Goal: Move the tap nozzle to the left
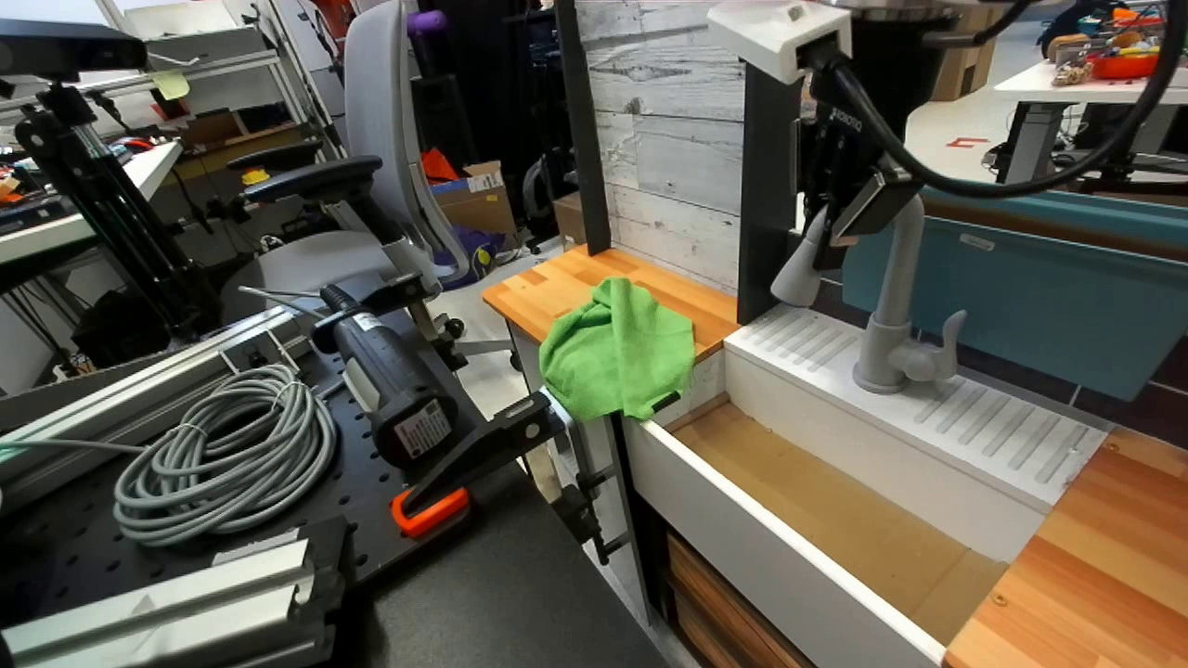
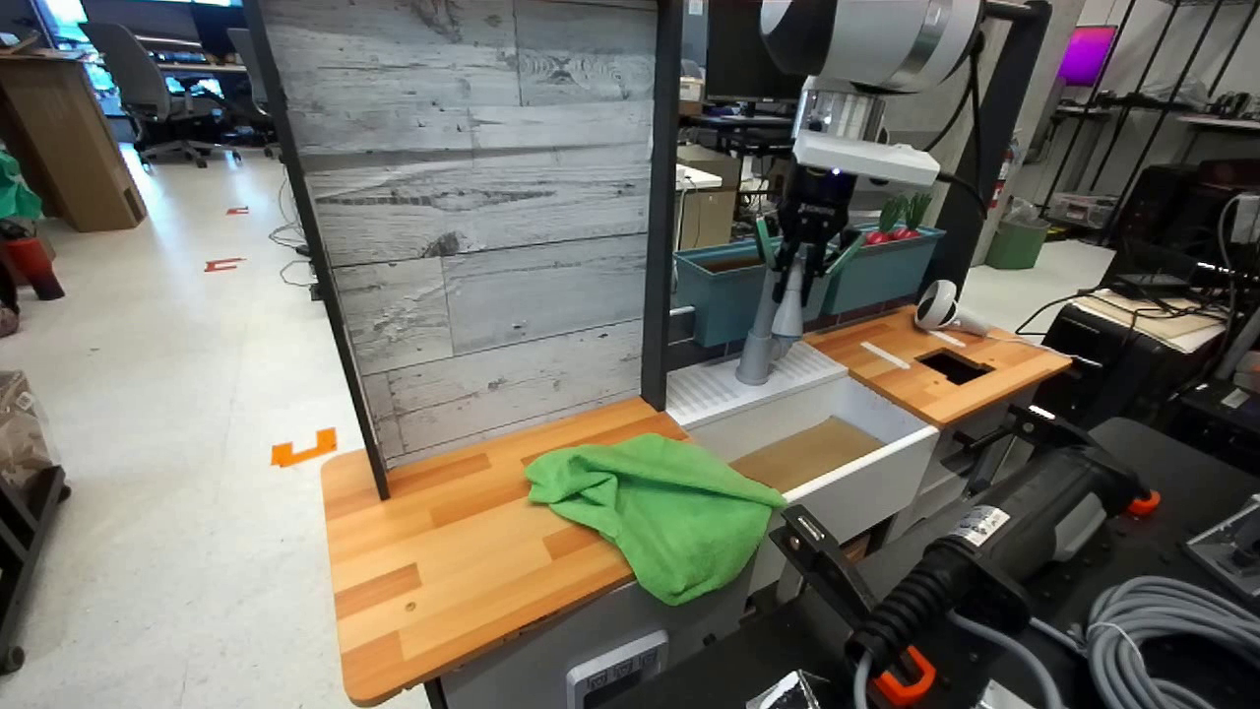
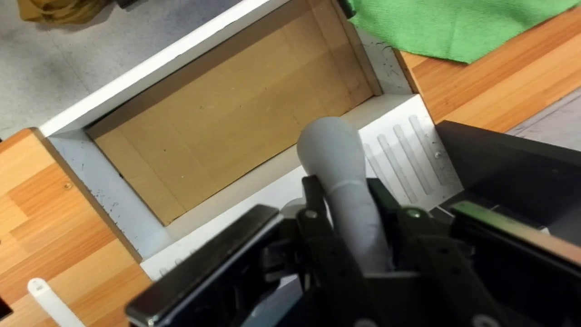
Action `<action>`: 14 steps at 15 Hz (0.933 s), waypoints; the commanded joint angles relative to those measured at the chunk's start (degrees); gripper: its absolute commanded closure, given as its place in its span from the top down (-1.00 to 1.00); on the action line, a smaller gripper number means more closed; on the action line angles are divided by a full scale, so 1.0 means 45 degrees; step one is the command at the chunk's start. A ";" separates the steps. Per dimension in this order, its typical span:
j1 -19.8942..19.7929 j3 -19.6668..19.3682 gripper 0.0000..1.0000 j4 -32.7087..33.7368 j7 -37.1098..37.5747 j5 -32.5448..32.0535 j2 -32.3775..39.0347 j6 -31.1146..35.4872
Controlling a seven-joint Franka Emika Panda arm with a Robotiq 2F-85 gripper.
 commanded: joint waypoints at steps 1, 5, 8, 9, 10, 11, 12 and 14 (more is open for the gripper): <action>-0.0321 0.0858 -0.86 0.0616 0.0596 0.1816 0.0605 0.0272; -0.0265 0.1174 -0.86 0.0976 0.1382 0.3251 0.0950 0.1086; -0.0244 0.1526 -0.86 0.1196 0.1644 0.4239 0.1141 0.2090; -0.0236 0.1656 -0.86 0.1220 0.1711 0.4544 0.1192 0.2493; -0.0253 0.1752 -0.86 0.1175 0.1763 0.4775 0.1205 0.2854; -0.0254 0.1804 -0.86 0.1113 0.1785 0.4924 0.1215 0.3112; -0.0263 0.1843 -0.86 0.1077 0.1777 0.5011 0.1243 0.3343; -0.0268 0.1799 -0.86 0.0960 0.1775 0.5036 0.1240 0.3518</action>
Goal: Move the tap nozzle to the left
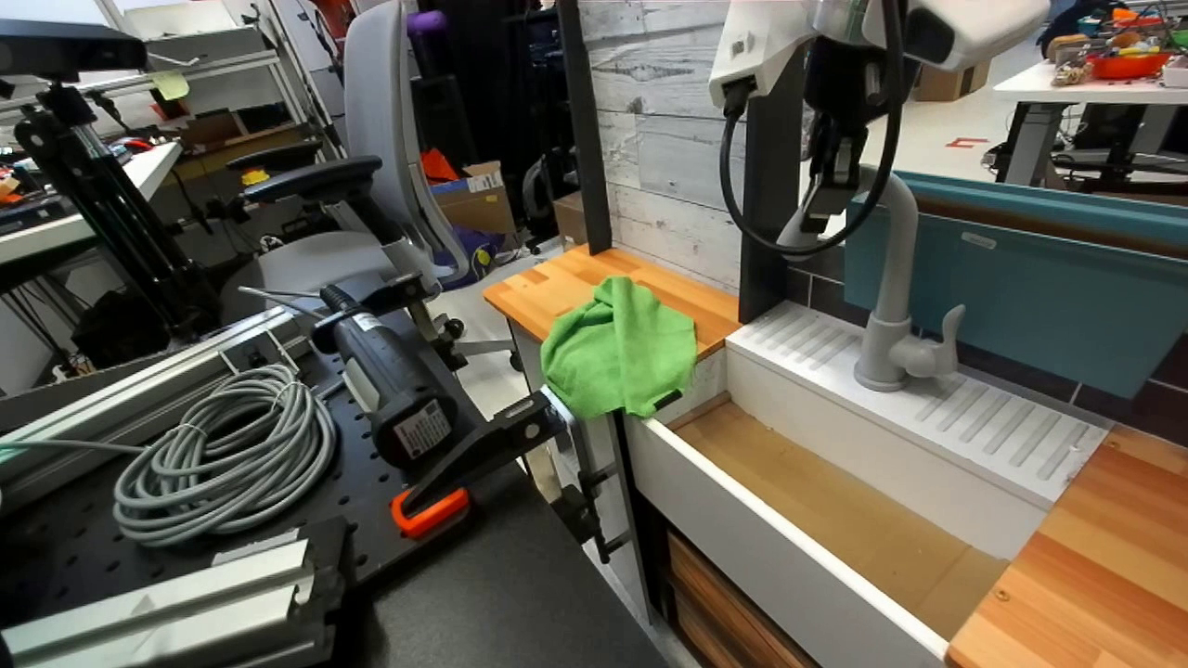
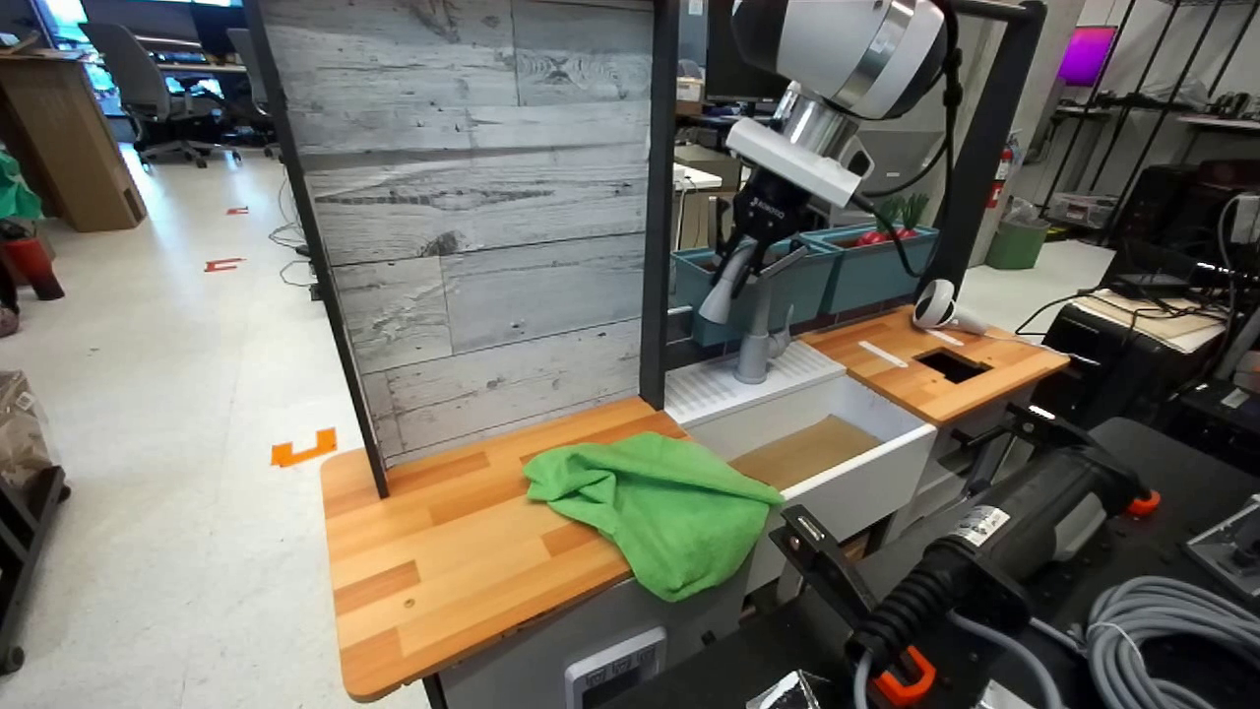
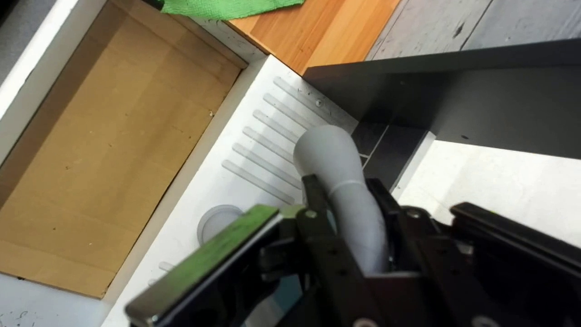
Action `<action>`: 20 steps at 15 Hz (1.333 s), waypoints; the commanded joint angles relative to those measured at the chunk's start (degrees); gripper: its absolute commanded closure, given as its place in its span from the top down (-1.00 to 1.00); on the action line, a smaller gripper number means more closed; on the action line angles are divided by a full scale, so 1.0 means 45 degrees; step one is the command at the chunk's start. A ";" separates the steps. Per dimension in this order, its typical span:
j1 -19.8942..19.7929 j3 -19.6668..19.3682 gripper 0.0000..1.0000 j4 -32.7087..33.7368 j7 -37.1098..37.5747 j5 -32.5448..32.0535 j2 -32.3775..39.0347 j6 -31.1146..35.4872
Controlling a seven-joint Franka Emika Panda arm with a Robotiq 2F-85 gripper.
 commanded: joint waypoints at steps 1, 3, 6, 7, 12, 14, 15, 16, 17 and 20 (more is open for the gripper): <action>-0.0078 0.0801 -0.86 0.0542 -0.0506 0.0774 0.0600 0.1363; -0.0095 0.0726 0.09 0.0377 -0.0609 0.0638 0.0513 0.1374; -0.0110 0.0922 0.52 -0.0069 -0.1076 0.0426 0.0300 0.2111; -0.0084 0.0898 0.65 -0.0311 -0.1162 0.0299 0.0170 0.2229; -0.0165 0.0964 1.00 -0.1594 -0.1998 0.0012 -0.0462 0.2732; -0.0219 0.0940 1.00 -0.2279 -0.2468 -0.0099 -0.0775 0.3166; -0.0148 0.0759 1.00 -0.2657 -0.2502 -0.0295 -0.0991 0.3222; -0.0173 0.0698 1.00 -0.3104 -0.2639 -0.0413 -0.1258 0.3327; -0.0184 0.0615 1.00 -0.3617 -0.2786 -0.0546 -0.1582 0.3409; 0.0331 -0.0125 1.00 -0.5277 -0.2845 -0.1614 -0.2667 0.3746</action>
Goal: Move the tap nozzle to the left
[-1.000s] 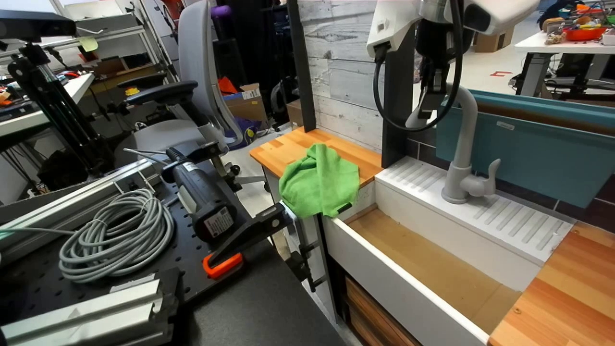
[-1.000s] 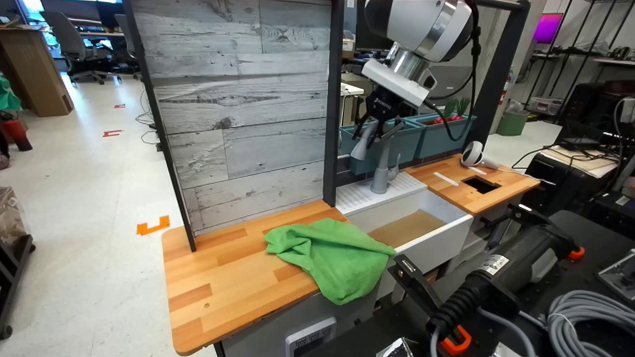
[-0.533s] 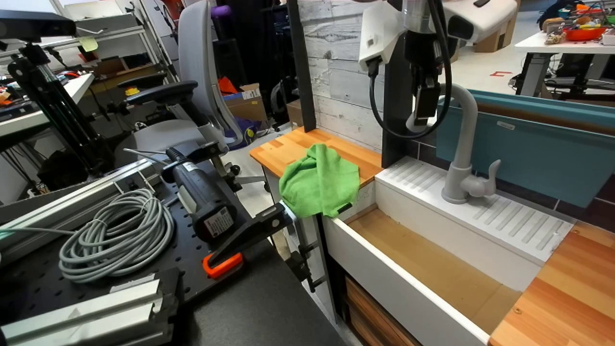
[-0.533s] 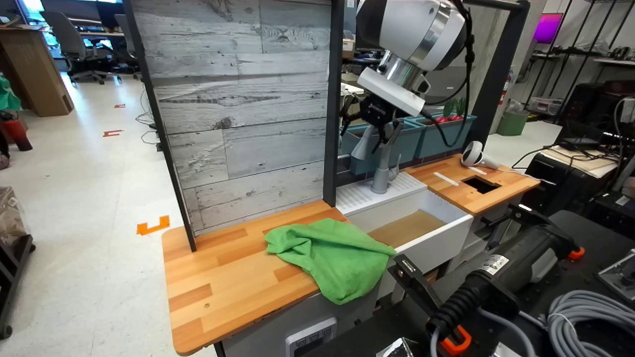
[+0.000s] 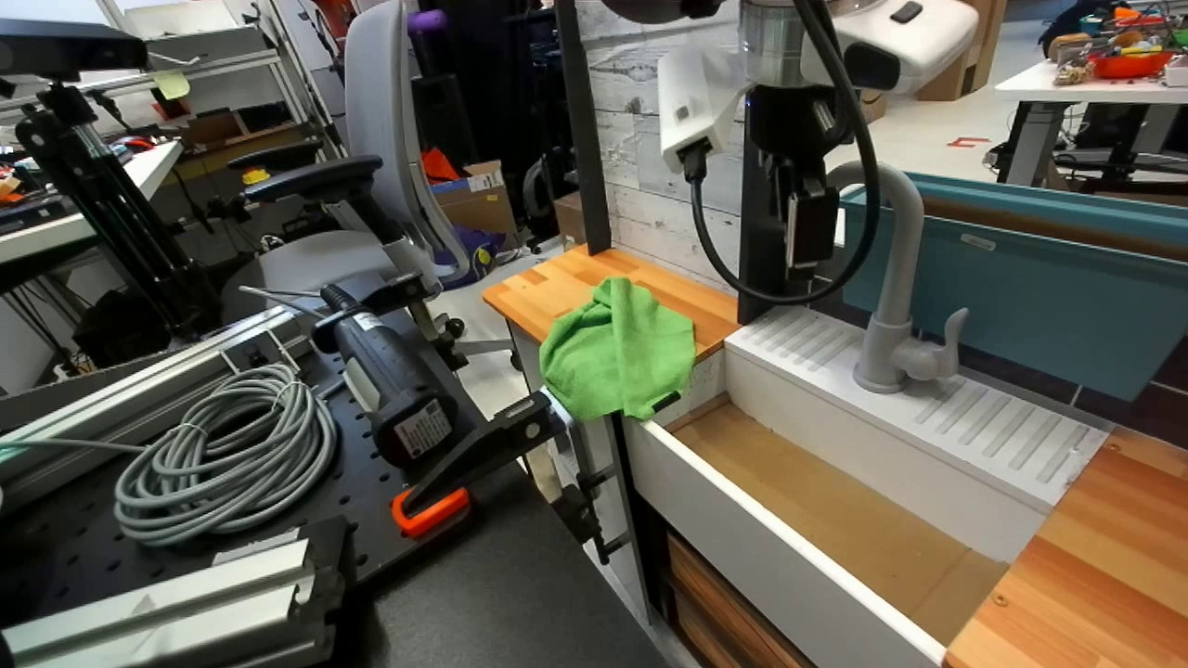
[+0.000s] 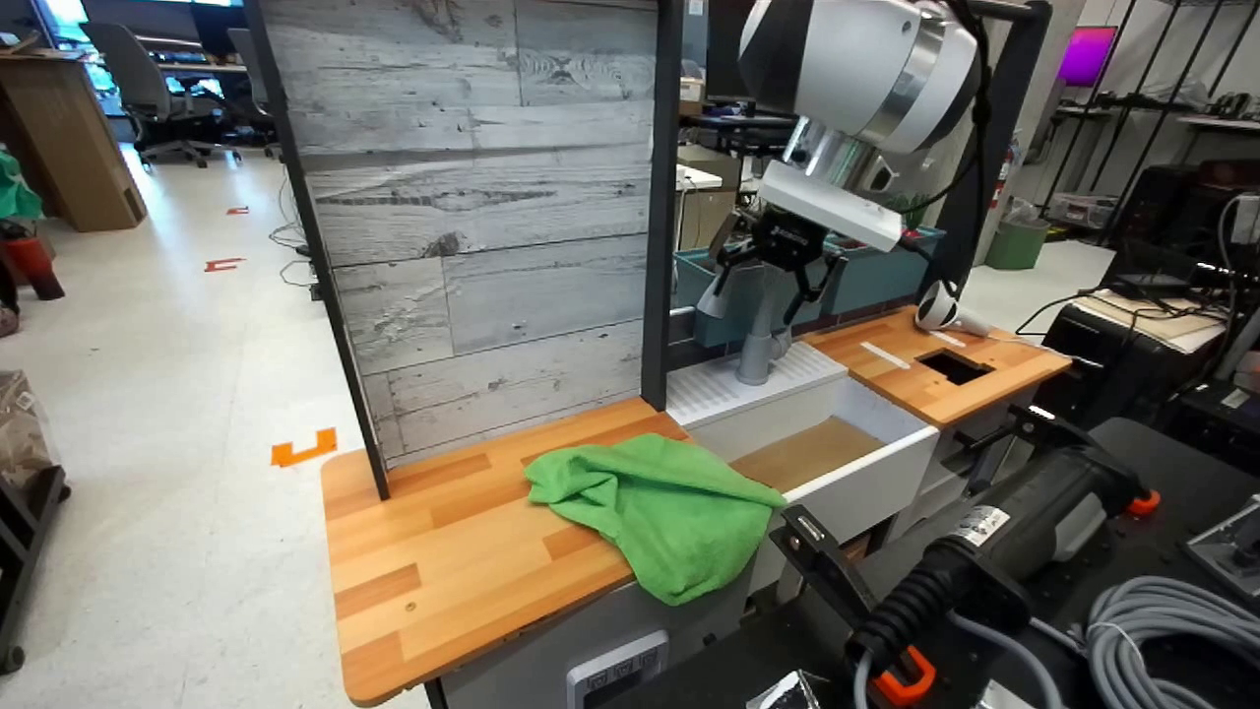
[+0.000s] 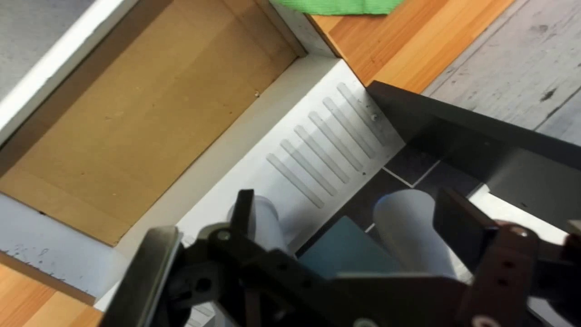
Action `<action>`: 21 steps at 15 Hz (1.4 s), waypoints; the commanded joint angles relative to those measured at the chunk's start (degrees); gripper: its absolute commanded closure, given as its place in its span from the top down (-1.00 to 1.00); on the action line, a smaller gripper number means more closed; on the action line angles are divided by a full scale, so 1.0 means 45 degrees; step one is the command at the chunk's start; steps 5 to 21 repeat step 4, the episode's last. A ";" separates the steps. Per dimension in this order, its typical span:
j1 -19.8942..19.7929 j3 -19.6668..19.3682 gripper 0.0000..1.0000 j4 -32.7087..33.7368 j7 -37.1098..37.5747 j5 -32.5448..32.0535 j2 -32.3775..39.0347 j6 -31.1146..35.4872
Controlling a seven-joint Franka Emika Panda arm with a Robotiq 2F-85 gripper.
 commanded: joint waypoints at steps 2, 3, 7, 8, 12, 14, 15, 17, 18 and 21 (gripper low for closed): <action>0.0738 -0.0893 1.00 -0.3015 0.0159 -0.1697 -0.2090 0.0828; 0.0090 -0.0373 1.00 -0.1572 0.0092 -0.1336 -0.1051 0.0262; 0.0206 -0.0494 1.00 -0.2038 0.0108 -0.1540 -0.1352 0.0389; 0.0206 -0.0494 1.00 -0.2038 0.0108 -0.1540 -0.1352 0.0389; 0.0206 -0.0494 1.00 -0.2038 0.0108 -0.1540 -0.1352 0.0389; 0.0206 -0.0494 1.00 -0.2038 0.0108 -0.1540 -0.1352 0.0389; 0.0206 -0.0494 1.00 -0.2038 0.0108 -0.1540 -0.1352 0.0389; 0.0206 -0.0494 1.00 -0.2038 0.0108 -0.1540 -0.1352 0.0389; 0.0206 -0.0494 1.00 -0.2038 0.0108 -0.1540 -0.1352 0.0389; 0.0206 -0.0494 1.00 -0.2038 0.0108 -0.1540 -0.1352 0.0389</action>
